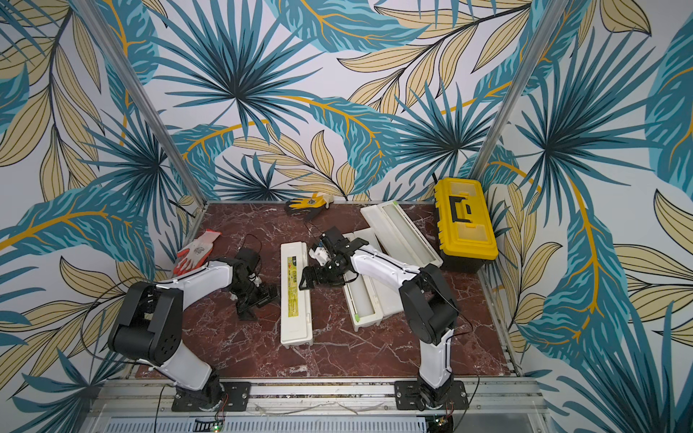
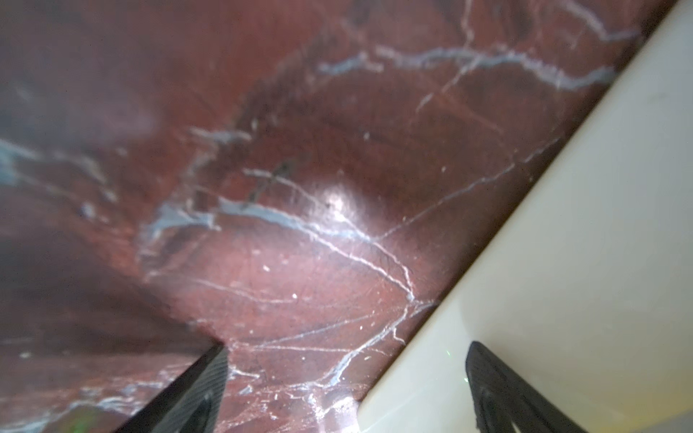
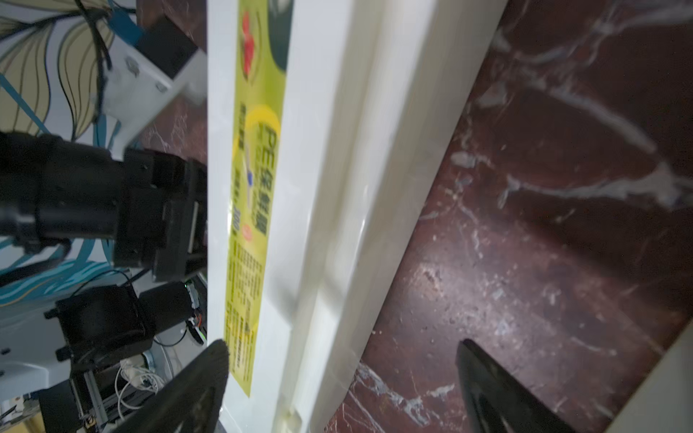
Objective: Put plastic wrap rolls into dispensers
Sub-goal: Close the lid on the plastic wrap cutting box.
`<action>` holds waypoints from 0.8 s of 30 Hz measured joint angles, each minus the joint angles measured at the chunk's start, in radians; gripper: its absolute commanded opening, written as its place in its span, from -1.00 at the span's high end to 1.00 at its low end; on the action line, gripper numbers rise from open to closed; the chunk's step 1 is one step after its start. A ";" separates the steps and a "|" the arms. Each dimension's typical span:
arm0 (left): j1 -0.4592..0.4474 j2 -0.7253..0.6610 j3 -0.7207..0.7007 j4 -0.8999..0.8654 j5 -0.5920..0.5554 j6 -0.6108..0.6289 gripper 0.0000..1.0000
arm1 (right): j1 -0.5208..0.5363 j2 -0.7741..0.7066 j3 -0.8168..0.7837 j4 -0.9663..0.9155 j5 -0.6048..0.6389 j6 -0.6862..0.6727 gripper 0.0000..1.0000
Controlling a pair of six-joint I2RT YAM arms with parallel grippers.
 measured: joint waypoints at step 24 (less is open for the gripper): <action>0.080 -0.055 0.151 0.108 -0.082 0.070 -0.99 | -0.099 0.354 0.313 0.190 -0.191 0.150 -0.01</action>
